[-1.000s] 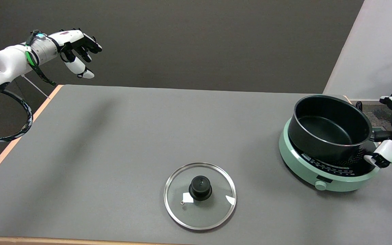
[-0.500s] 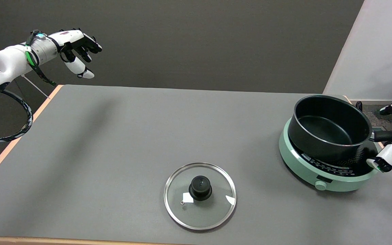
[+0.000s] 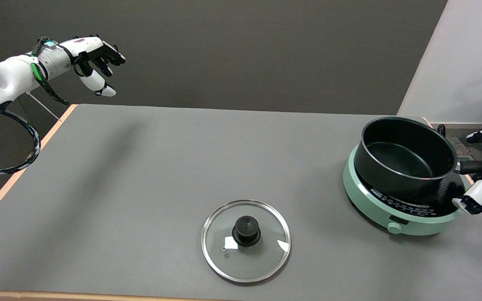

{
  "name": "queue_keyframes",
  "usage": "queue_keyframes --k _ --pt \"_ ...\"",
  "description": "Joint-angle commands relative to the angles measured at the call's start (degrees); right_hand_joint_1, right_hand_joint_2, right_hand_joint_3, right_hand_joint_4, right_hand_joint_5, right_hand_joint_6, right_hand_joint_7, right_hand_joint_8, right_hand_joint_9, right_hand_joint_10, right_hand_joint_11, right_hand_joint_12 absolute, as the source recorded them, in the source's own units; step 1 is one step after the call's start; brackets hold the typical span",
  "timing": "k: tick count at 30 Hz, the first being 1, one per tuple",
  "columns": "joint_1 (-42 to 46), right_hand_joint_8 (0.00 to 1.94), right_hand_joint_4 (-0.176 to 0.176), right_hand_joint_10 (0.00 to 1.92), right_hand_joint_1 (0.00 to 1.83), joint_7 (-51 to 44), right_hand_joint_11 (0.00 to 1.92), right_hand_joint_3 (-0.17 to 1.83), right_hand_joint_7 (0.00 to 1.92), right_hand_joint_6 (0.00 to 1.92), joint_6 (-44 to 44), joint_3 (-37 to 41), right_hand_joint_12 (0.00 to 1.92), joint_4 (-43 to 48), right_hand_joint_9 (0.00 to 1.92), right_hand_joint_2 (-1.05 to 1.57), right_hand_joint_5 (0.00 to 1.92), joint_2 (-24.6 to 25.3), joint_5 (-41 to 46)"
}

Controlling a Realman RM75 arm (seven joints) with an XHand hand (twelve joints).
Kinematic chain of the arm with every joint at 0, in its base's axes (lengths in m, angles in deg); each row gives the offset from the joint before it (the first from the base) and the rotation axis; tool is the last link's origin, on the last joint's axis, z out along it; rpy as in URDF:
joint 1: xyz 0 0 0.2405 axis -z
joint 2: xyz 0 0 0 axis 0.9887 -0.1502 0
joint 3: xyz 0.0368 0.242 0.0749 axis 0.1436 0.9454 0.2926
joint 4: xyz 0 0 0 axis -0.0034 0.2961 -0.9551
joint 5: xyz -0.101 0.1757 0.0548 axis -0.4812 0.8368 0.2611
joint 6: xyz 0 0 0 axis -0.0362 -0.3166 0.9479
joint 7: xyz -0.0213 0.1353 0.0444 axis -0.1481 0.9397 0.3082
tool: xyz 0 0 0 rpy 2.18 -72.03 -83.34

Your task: Pick up the pot.

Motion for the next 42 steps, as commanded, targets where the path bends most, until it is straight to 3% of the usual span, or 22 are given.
queue_keyframes --k 1,9,20,25,33,38,42 --pt "-0.7 0.69 0.110 0.69 1.26 -1.1 0.69 1.83 0.69 0.69 -0.4 0.0 0.69 -0.1 0.69 -0.96 0.69 -0.6 1.9" --pt "-1.0 1.04 0.023 1.04 1.28 -1.1 1.04 1.83 1.04 1.04 -0.4 -0.3 1.04 -0.2 1.04 -0.83 1.04 -0.8 2.8" --pt "-1.5 1.09 0.006 1.09 1.30 -1.1 1.09 1.83 1.09 1.09 -0.1 -0.3 1.09 -0.3 1.09 -0.99 1.09 -1.4 2.8" --pt "-1.9 1.20 -0.040 1.20 1.31 -1.2 1.20 1.83 1.20 1.20 0.5 -0.4 1.20 -0.6 1.20 -0.87 1.20 -1.6 2.8" --pt "-2.4 1.26 -0.058 1.26 1.28 -2.0 1.26 1.83 1.26 1.26 1.1 -0.4 1.26 -1.0 1.26 -0.86 1.26 -2.0 4.8" --pt "-2.9 1.43 -0.114 1.43 1.26 -2.8 1.43 1.83 1.43 1.43 1.9 -0.4 1.43 -0.9 1.43 -0.77 1.43 -2.3 8.0" --pt "-3.1 1.49 -0.123 1.49 1.24 -4.0 1.49 1.83 1.49 1.49 2.2 -0.4 1.49 -0.7 1.49 -0.72 1.49 -2.7 10.7"
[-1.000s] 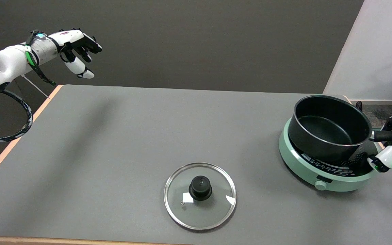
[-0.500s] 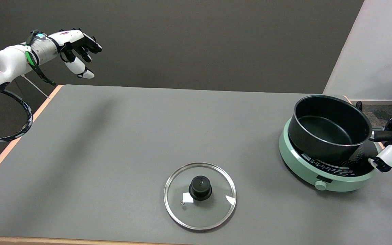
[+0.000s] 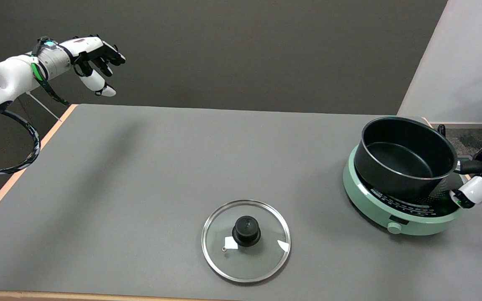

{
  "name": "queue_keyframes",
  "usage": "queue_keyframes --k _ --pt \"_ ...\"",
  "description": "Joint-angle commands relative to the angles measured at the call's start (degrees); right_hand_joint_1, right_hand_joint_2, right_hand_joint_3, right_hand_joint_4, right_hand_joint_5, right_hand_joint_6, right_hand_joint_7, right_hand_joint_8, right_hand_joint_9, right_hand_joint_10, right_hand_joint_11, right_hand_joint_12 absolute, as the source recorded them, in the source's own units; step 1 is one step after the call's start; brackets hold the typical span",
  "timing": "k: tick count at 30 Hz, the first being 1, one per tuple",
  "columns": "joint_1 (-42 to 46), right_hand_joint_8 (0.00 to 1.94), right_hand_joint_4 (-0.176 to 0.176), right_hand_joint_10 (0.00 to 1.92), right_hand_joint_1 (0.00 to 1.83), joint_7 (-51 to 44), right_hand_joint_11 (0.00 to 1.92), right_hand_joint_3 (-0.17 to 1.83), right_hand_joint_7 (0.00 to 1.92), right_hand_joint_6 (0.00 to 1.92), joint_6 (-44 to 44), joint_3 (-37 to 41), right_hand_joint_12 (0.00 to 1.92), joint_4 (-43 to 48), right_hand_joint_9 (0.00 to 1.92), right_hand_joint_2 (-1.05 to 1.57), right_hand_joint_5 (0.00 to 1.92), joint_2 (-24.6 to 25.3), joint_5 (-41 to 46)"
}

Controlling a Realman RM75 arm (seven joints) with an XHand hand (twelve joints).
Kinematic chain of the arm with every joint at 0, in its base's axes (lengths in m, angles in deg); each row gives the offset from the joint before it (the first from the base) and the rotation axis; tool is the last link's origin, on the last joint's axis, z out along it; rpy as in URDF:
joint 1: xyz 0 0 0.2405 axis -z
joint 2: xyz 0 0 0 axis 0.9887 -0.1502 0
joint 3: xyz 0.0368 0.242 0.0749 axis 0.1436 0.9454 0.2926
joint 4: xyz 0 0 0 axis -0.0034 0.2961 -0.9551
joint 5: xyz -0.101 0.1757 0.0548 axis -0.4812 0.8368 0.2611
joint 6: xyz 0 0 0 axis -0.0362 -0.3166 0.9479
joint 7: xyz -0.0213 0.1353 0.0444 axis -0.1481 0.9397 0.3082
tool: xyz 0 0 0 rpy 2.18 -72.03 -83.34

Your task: Pick up the pot.

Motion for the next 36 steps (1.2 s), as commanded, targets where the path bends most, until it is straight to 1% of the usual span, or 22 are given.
queue_keyframes --k 1,4,7,13,19,21,22,29,36 --pt "-1.2 1.50 -0.123 1.50 1.24 -2.6 1.50 1.83 1.50 1.50 1.6 -0.1 1.50 0.1 1.50 -0.67 1.50 -1.0 7.2" --pt "-1.2 1.52 -0.118 1.52 1.23 -3.5 1.52 1.83 1.52 1.52 1.3 -0.2 1.52 0.3 1.52 -0.44 1.52 -1.1 8.7" --pt "-1.4 1.53 -0.115 1.53 1.22 -4.0 1.53 1.83 1.53 1.53 1.2 -0.3 1.53 0.5 1.53 -0.33 1.53 -1.2 9.7" --pt "-1.8 1.53 -0.117 1.53 1.23 -4.4 1.53 1.83 1.53 1.53 1.8 -0.3 1.53 0.6 1.53 -0.36 1.53 -1.4 8.4" --pt "-2.0 1.51 -0.116 1.51 1.29 -4.4 1.51 1.83 1.51 1.51 3.2 0.2 1.51 0.5 1.51 -0.54 1.51 -1.4 4.3" --pt "-2.0 1.50 -0.118 1.50 1.31 -4.3 1.50 1.83 1.50 1.50 3.3 0.2 1.50 0.5 1.50 -0.66 1.50 -1.5 2.8" --pt "-2.0 1.50 -0.118 1.50 1.31 -4.2 1.50 1.83 1.50 1.50 3.3 0.3 1.50 0.5 1.50 -0.68 1.50 -1.5 2.5" --pt "-3.0 1.47 -0.114 1.47 1.31 -4.0 1.47 1.83 1.47 1.47 2.3 0.4 1.47 1.0 1.47 -0.65 1.47 -2.0 2.4" --pt "-3.3 1.48 -0.115 1.48 1.30 -3.8 1.48 1.83 1.48 1.48 2.3 0.7 1.48 0.9 1.48 -0.53 1.48 -2.2 2.5"
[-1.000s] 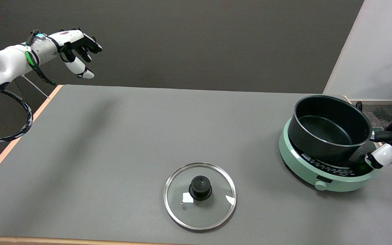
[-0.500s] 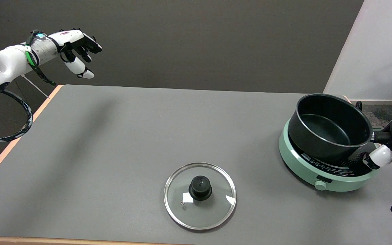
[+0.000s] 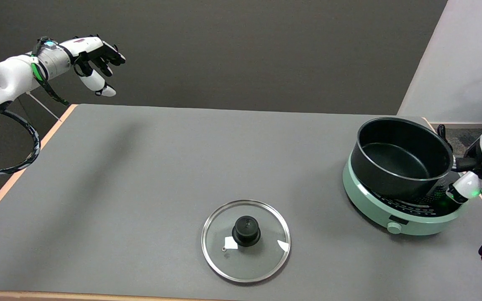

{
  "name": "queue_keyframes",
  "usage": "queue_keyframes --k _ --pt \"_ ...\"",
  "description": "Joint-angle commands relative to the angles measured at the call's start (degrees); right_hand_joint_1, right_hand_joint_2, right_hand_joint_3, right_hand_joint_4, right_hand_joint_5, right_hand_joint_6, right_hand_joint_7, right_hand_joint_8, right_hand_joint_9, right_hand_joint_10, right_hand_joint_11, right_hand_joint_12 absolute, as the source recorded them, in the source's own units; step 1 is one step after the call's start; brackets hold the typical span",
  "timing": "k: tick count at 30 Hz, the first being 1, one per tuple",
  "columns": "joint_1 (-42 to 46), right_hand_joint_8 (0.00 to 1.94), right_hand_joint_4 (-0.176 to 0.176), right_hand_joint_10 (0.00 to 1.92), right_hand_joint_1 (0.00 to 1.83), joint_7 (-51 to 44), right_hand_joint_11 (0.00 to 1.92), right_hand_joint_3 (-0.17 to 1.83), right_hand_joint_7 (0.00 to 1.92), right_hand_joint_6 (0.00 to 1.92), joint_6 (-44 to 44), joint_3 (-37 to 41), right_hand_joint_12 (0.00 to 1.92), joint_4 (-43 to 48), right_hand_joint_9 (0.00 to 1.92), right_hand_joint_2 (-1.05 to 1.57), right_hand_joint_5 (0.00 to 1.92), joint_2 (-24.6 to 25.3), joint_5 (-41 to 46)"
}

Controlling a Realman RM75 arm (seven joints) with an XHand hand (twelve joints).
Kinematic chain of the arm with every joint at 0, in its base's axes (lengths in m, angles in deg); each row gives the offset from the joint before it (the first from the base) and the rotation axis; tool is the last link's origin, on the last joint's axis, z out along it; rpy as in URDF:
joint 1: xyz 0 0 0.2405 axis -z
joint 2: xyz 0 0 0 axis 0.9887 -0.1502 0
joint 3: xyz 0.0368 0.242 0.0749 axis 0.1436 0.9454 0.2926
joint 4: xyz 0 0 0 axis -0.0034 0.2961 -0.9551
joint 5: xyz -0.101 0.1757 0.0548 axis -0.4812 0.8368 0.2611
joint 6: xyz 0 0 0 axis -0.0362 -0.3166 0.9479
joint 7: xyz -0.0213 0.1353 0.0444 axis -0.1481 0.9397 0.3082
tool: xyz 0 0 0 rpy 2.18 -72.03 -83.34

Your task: Pick up the pot.

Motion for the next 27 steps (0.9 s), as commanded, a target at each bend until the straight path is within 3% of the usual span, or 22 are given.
queue_keyframes --k 1,6,9,11,15,27 --pt "-1.1 1.48 -0.115 1.48 1.30 -0.1 1.48 1.83 1.48 1.48 0.0 0.6 1.48 0.3 1.48 -0.53 1.48 -0.7 -1.7" --pt "-1.0 1.48 -0.117 1.48 1.31 0.0 1.48 1.83 1.48 1.48 0.0 0.6 1.48 0.4 1.48 -0.47 1.48 -0.6 -1.5" --pt "-1.1 1.54 -0.130 1.54 1.28 -0.9 1.54 1.83 1.54 1.54 -1.4 0.9 1.54 1.6 1.54 -0.39 1.54 -0.7 4.4" --pt "-1.4 1.74 -0.095 1.74 1.24 -3.1 1.74 1.83 1.74 1.74 -1.8 0.8 1.74 2.3 1.74 -0.19 1.74 -1.1 6.6" --pt "-1.4 1.85 -0.057 1.85 1.28 -4.8 1.85 1.78 1.85 1.85 -1.2 0.1 1.85 2.1 1.85 -0.11 1.85 -1.4 4.4" --pt "-1.5 1.82 -0.082 1.82 1.32 -4.8 1.82 1.83 1.82 1.82 -0.1 0.4 1.82 1.9 1.82 -0.18 1.82 -1.6 3.7"
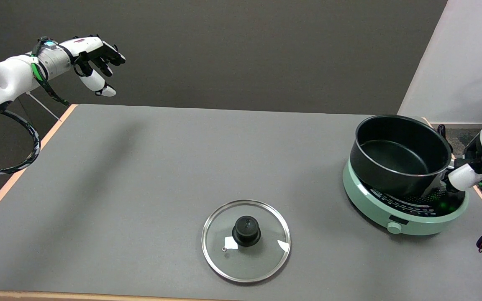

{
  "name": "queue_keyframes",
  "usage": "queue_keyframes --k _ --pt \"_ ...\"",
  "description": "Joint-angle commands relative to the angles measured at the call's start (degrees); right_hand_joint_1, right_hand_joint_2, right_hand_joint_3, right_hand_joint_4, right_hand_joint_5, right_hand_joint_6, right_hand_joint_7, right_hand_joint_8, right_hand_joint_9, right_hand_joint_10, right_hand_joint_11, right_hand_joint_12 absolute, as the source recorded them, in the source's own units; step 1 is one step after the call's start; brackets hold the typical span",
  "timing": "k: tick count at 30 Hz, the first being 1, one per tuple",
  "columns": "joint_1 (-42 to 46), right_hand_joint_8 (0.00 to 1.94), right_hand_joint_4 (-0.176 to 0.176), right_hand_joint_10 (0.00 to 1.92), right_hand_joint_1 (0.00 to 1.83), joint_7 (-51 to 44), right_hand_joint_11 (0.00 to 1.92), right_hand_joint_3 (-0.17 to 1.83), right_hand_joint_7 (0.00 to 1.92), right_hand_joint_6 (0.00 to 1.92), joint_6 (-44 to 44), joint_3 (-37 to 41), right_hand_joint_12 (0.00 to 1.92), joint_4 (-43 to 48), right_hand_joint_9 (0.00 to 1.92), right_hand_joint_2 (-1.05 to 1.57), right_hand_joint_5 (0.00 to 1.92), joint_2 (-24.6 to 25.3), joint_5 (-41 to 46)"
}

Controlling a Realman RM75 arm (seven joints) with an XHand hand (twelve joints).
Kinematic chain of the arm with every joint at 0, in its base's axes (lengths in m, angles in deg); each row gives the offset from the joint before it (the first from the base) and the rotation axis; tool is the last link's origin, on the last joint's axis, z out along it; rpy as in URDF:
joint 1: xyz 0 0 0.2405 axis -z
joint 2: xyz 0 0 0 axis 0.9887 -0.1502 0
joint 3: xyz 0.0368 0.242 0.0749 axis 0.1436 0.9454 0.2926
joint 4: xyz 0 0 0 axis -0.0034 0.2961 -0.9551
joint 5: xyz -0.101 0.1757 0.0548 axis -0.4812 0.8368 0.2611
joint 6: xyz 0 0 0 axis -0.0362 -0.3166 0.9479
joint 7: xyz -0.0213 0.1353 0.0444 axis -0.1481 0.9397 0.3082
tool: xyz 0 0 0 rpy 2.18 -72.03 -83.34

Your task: Pick up the pot.

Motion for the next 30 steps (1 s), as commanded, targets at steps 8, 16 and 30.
queue_keyframes --k 8,16,30 --pt "-0.1 1.23 -0.045 1.23 1.26 -2.5 1.23 1.83 1.23 1.23 2.1 0.3 1.23 0.5 1.23 -0.87 1.23 -0.7 -0.9" --pt "0.1 1.12 -0.005 1.12 1.20 -2.6 1.12 1.83 1.12 1.12 2.1 0.3 1.12 0.9 1.12 -1.05 1.12 -0.5 -0.9" --pt "3.0 1.14 -0.014 1.14 1.20 -2.1 1.14 1.83 1.14 1.14 1.5 -0.1 1.14 1.8 1.14 -1.05 1.14 1.1 -3.7"
